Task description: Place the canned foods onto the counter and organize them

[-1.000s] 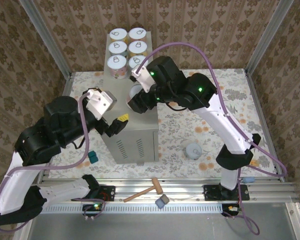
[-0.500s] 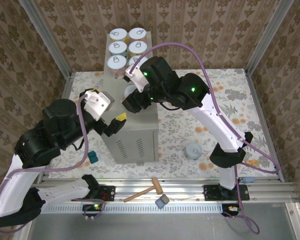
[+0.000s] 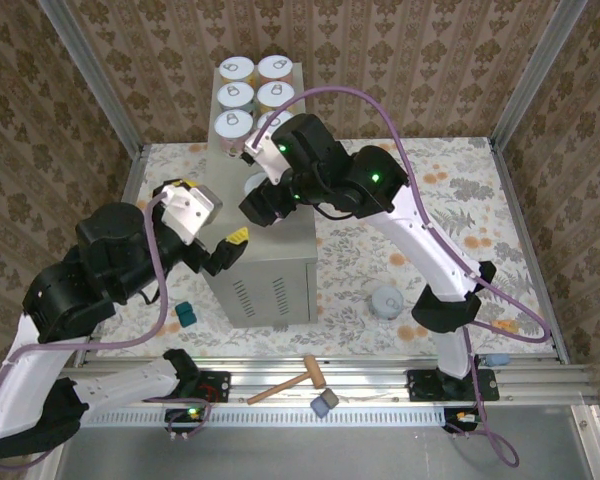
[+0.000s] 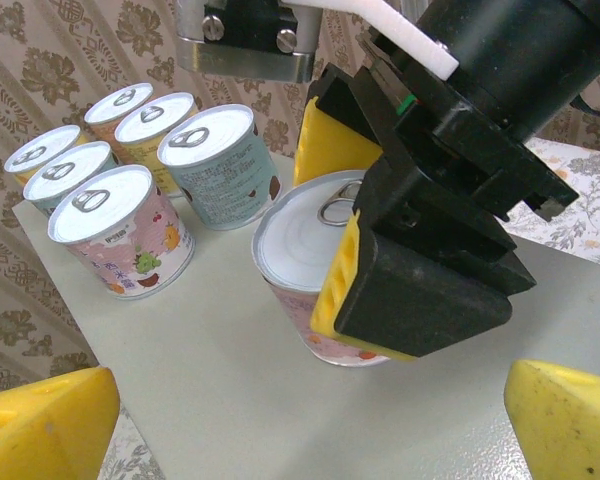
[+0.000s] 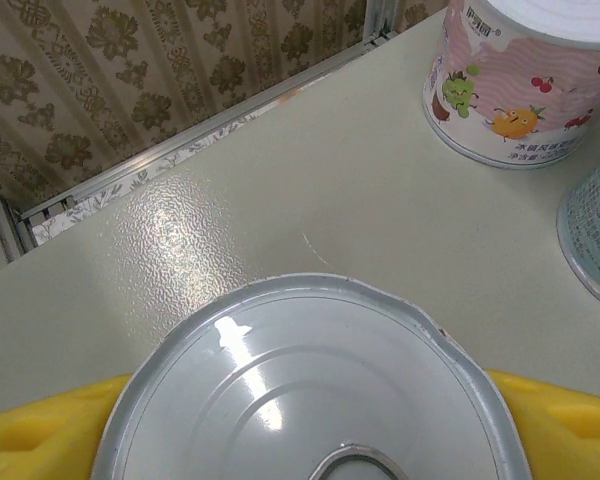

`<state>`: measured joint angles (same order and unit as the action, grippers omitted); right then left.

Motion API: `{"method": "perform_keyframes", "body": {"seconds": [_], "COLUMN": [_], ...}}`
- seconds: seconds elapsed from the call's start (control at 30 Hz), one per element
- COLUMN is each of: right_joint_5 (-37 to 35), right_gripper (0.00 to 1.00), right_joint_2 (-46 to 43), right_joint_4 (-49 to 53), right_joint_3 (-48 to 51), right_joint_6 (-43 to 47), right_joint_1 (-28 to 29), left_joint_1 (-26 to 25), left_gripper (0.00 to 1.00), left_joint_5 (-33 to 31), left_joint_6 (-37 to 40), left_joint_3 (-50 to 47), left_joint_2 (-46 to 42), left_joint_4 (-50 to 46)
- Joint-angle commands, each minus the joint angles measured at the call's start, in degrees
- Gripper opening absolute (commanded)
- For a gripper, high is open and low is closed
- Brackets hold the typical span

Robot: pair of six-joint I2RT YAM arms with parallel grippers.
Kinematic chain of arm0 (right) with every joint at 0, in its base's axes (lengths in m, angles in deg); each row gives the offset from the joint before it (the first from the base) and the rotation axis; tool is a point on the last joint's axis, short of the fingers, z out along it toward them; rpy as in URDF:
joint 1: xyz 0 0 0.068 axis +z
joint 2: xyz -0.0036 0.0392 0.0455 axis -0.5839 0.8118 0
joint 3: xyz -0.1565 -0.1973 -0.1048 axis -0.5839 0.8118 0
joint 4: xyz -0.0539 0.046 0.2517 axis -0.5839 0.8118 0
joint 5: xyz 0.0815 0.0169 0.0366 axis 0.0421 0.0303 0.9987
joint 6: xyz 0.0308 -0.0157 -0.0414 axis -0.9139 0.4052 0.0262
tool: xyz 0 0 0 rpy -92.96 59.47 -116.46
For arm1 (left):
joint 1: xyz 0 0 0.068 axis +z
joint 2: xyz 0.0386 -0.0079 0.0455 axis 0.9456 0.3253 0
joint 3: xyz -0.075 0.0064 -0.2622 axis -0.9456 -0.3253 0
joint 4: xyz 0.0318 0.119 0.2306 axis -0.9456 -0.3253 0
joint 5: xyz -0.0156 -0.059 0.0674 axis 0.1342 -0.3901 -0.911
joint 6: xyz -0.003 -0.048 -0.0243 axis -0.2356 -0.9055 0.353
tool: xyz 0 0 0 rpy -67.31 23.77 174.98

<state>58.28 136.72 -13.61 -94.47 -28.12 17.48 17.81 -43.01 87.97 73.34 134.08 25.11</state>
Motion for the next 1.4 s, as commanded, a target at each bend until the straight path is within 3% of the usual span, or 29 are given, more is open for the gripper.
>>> {"method": "perform_keyframes", "body": {"seconds": [0.0,0.33,0.63,1.03,1.37], "right_joint_5": [-0.71,-3.68,-10.39,-18.12,-14.17], "right_gripper": [0.80,0.97,1.00,1.00,1.00], "right_joint_2": [0.75,-1.96,-8.25,-29.88,-46.39], "right_joint_4": [0.10,-4.82,-6.67,-16.25,-24.58], "right_joint_3": [-1.93,-1.93,0.65,27.08,49.19], "right_joint_6": [-0.74,-1.67,-1.70,-2.54,-0.17], "right_joint_1": [0.51,0.49,0.30,-2.03,-2.37], "left_joint_1": [0.07,0.37,0.80,4.31,8.91], "left_gripper": [1.00,1.00,1.00,1.00,1.00], "left_joint_5": [-0.80,-0.09,1.19,6.26,11.98], "left_joint_6": [-1.15,-1.66,-3.58,-6.02,-10.50], "left_joint_3": [-0.47,-2.16,-4.40,-6.26,-7.45], "left_joint_2": [-0.96,-0.75,0.62,4.60,8.01], "left_joint_4": [0.84,2.37,6.00,13.21,18.27]}}
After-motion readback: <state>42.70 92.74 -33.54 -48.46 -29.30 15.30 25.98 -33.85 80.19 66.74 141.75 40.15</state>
